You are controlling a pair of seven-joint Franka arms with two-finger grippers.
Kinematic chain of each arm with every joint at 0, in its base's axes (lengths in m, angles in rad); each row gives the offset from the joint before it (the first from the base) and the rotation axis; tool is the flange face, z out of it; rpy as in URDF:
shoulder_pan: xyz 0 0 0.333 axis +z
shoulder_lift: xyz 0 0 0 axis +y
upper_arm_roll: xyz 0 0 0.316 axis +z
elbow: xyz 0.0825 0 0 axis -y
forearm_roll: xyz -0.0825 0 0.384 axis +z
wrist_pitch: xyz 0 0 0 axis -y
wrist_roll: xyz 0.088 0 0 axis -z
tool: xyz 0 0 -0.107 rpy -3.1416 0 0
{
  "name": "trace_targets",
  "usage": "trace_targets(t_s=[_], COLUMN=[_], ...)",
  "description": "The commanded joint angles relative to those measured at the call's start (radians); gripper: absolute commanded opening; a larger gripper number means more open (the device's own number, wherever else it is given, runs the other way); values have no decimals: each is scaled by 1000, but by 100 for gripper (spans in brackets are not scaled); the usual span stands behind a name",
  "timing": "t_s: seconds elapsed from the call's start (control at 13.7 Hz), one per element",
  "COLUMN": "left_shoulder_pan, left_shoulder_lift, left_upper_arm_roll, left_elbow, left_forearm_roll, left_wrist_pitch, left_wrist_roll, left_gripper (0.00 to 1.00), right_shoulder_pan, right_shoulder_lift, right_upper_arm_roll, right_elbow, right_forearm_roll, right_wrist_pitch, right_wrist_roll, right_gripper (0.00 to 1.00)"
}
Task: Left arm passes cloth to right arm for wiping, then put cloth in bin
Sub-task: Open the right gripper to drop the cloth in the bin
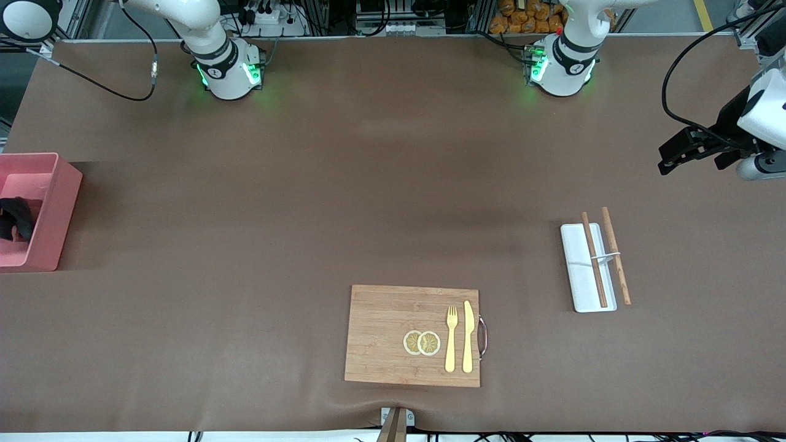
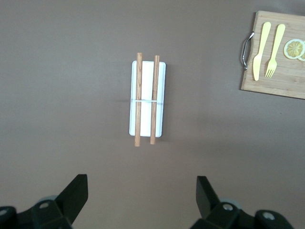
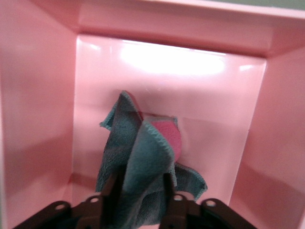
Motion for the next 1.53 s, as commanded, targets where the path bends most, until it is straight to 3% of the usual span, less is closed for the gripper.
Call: trace_targets(t_s=[0.0, 0.29, 0.51, 0.88, 1.46], left_shoulder_pan=[-1, -5, -3, 6, 6], left_shoulder_lift=[-34, -34, -20, -9, 5], left_upper_arm_roll=[8, 9, 5, 2, -1], left_elbow=[-26, -25, 3, 5, -2], left_forearm_roll=[-12, -9, -3, -5, -15], left_wrist_pitch=[-14, -22, -22, -39, -40], left_wrist_roll=[20, 20, 15, 15, 17], left_gripper=[100, 100, 100, 100, 100], right_shoulder_pan=[-5, 41, 147, 328, 621], right_shoulder_lift=[-65, -190, -286, -368, -391], right_upper_arm_roll=[45, 71, 61, 68, 70], right_elbow=[14, 19, 17, 14, -26], right_forearm_roll=[51, 86, 73, 60, 96], right_wrist_pitch=[-66, -167, -216, -394, -413], right_wrist_roll=[-17, -1, 41, 446, 957], right_gripper=[100, 100, 100, 100, 100])
